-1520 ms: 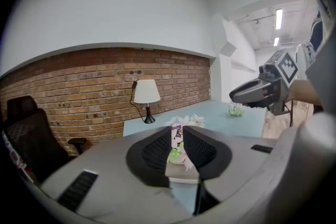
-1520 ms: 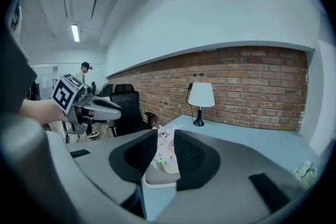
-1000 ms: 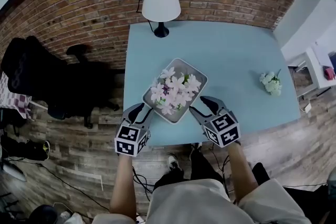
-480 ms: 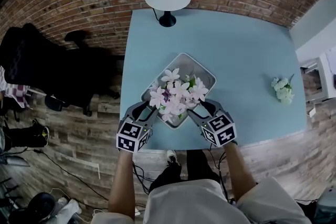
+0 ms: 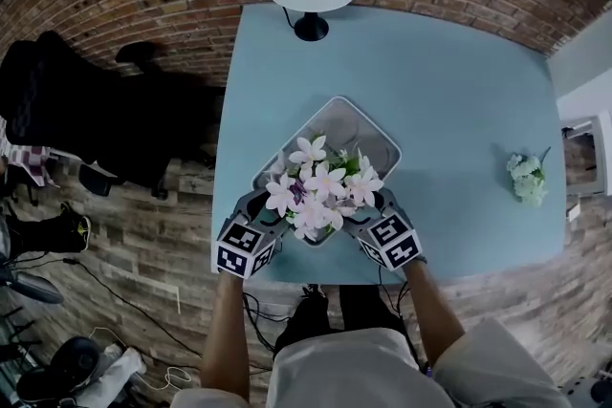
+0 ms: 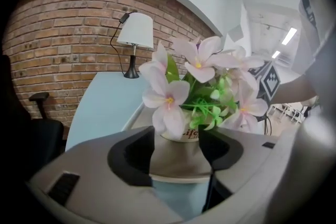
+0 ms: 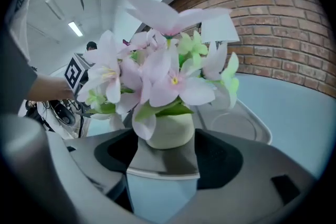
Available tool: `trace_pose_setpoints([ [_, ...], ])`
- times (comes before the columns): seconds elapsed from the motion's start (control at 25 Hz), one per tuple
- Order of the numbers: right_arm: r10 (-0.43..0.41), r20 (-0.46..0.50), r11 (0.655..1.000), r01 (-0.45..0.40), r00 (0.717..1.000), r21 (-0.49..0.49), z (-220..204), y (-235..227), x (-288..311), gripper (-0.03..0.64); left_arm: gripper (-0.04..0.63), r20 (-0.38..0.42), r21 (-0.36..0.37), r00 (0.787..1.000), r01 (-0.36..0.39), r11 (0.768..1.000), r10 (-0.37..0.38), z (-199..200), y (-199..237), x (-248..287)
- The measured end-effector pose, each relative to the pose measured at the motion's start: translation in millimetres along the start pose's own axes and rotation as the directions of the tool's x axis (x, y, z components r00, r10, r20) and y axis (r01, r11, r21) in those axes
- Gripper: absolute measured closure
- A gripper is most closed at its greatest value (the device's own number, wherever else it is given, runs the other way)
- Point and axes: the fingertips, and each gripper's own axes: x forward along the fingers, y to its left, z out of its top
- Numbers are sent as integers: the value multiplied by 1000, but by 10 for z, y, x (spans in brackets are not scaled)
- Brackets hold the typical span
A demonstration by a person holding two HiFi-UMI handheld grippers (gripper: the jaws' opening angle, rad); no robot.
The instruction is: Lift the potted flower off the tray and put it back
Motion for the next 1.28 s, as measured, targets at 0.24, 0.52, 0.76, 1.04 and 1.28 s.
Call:
trace_pose_setpoints([
  [0.24, 77, 21, 996, -77, 997, -40, 8, -38, 160, 234, 296, 7, 31, 999, 32, 999, -32, 6, -15, 172],
  [0.52, 146, -2, 985, -145, 989, -94, 9, 19, 255, 230, 296, 30, 40, 998, 59, 997, -60, 12, -23, 237],
  [0.76, 140, -14, 985, -141, 990, -101, -23, 3, 263, 232, 301, 22, 68, 996, 80, 994, -81, 18, -45, 257],
  [1.04, 132, -4, 987, -132, 991, -88, 23, 6, 260, 241, 342, 42, 64, 994, 97, 993, -100, 52, -97, 255],
  [1.28, 104, 26, 990, -101, 994, -95, 79, 28, 181, 241, 341, 87, 67, 992, 87, 994, -92, 150, -149, 195],
])
